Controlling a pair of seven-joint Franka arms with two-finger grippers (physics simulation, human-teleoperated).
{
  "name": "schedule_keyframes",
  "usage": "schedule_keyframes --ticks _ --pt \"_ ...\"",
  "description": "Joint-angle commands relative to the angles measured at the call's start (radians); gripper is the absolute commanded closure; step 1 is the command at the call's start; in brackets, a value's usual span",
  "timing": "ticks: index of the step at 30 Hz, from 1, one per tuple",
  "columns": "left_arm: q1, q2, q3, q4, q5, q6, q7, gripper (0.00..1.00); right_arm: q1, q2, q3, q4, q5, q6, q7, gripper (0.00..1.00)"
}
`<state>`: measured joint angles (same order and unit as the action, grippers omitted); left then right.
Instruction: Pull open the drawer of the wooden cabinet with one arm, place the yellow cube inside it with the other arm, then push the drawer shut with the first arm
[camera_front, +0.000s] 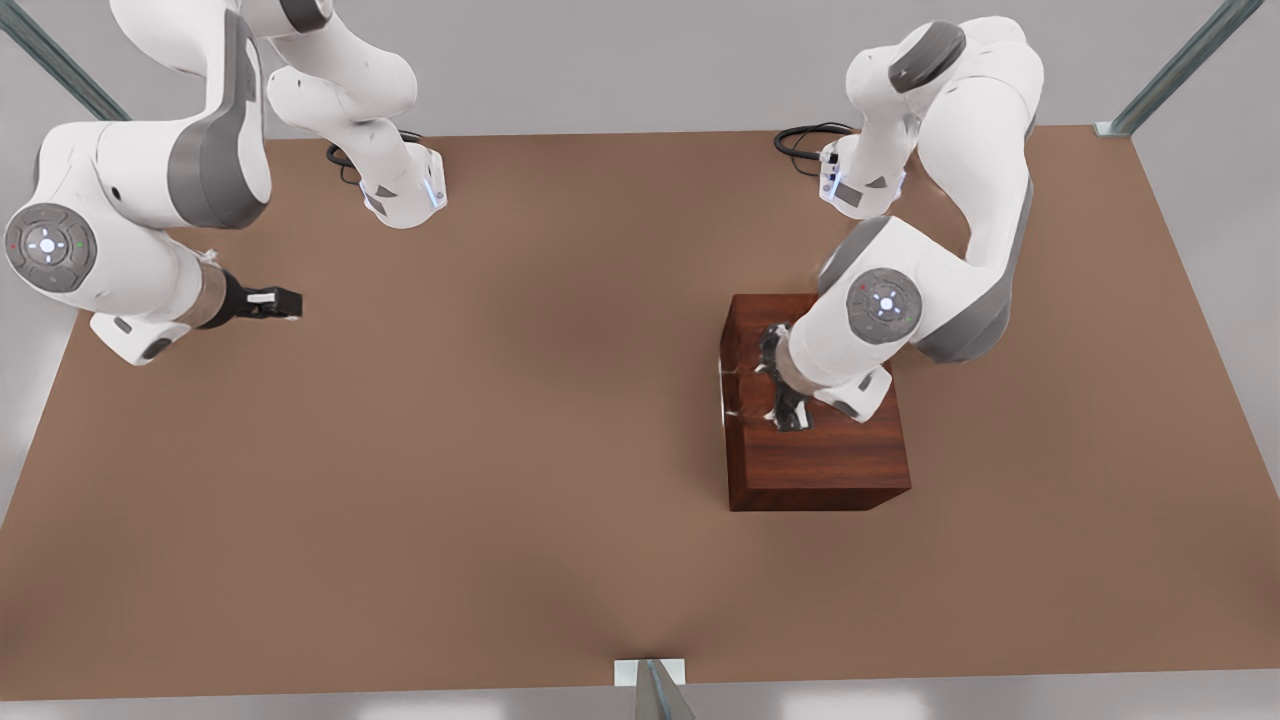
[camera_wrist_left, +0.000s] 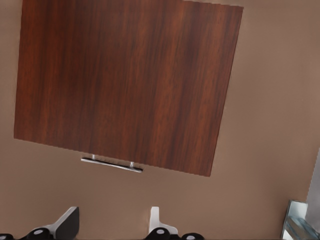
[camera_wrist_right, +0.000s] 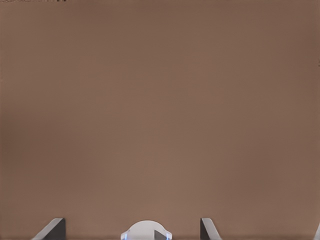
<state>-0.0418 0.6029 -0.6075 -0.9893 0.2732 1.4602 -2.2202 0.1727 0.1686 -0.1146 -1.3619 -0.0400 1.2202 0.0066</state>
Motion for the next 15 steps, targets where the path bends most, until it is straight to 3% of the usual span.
schedule_keyframes --ticks 1,2,3,4,7,15 --pt "0.004 -0.164 0.214 -0.116 0.051 -0.25 2.411 0.0 -0.001 -0.004 0.0 -0.005 -0.001 0.015 0.006 0.0" --pt "-0.043 -0.262 0.498 -0.259 -0.138 -0.126 2.787 0.0 -0.002 -0.006 0.0 -0.005 -0.001 0.015 0.006 0.0" --pt "-0.046 -0.247 0.601 -0.27 -0.174 -0.115 3.146 0.0 -0.002 -0.006 0.0 -0.005 0.0 0.015 0.006 0.0" --pt "-0.078 -0.249 0.595 -0.267 -0.125 -0.152 3.154 0.0 -0.001 -0.006 0.0 -0.003 -0.003 0.015 0.006 0.0" --pt "-0.09 -0.293 0.489 -0.241 -0.206 -0.233 2.296 0.0 -0.002 -0.004 -0.002 -0.003 -0.008 0.019 0.007 0.0" --pt "-0.087 -0.293 0.489 -0.2 -0.204 -0.369 2.255 0.0 -0.002 -0.009 -0.002 -0.003 -0.012 0.021 0.007 0.0"
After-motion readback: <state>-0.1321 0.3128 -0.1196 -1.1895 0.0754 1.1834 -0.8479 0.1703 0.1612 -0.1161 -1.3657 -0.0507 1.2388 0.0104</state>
